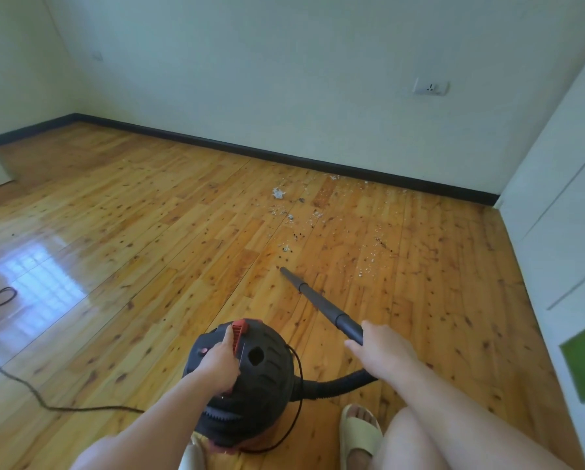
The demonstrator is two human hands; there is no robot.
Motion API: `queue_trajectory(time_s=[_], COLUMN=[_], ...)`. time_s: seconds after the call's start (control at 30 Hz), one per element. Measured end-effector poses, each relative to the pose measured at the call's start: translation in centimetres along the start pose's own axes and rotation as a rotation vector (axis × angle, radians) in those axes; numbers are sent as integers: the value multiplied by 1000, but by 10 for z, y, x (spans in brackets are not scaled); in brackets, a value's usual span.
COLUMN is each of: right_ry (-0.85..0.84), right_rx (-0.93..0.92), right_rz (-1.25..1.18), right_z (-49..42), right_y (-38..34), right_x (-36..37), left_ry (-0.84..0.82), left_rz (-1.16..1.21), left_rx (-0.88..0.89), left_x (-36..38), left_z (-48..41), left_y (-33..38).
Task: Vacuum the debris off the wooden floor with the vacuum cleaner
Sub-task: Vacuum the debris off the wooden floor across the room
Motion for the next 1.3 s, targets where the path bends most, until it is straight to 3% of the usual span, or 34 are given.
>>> queue_trajectory(time_s=[0.47, 0.67, 1.3], right_ry=[14, 100, 99], right_rx=[-61, 25, 400], right_rz=[119, 151, -90], right_z=[51, 71, 63], right_y=[35, 60, 170], right_x=[-25, -34, -20], left_ry=[-28, -5, -74], left_rz=[-13, -42, -138], left_rx=[-19, -24, 209], left_x=[2, 3, 3], left_z=[26, 28, -32], left_y=[-1, -2, 24])
Point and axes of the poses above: each hand's wrist, its own z-axis away from the middle knuckle, its own x-axis out of the palm, y = z × x, the point moved 7 cm from there along -z, towards the middle knuckle, and after that the axes turned 6 degrees about x, right-handed, at the moved point
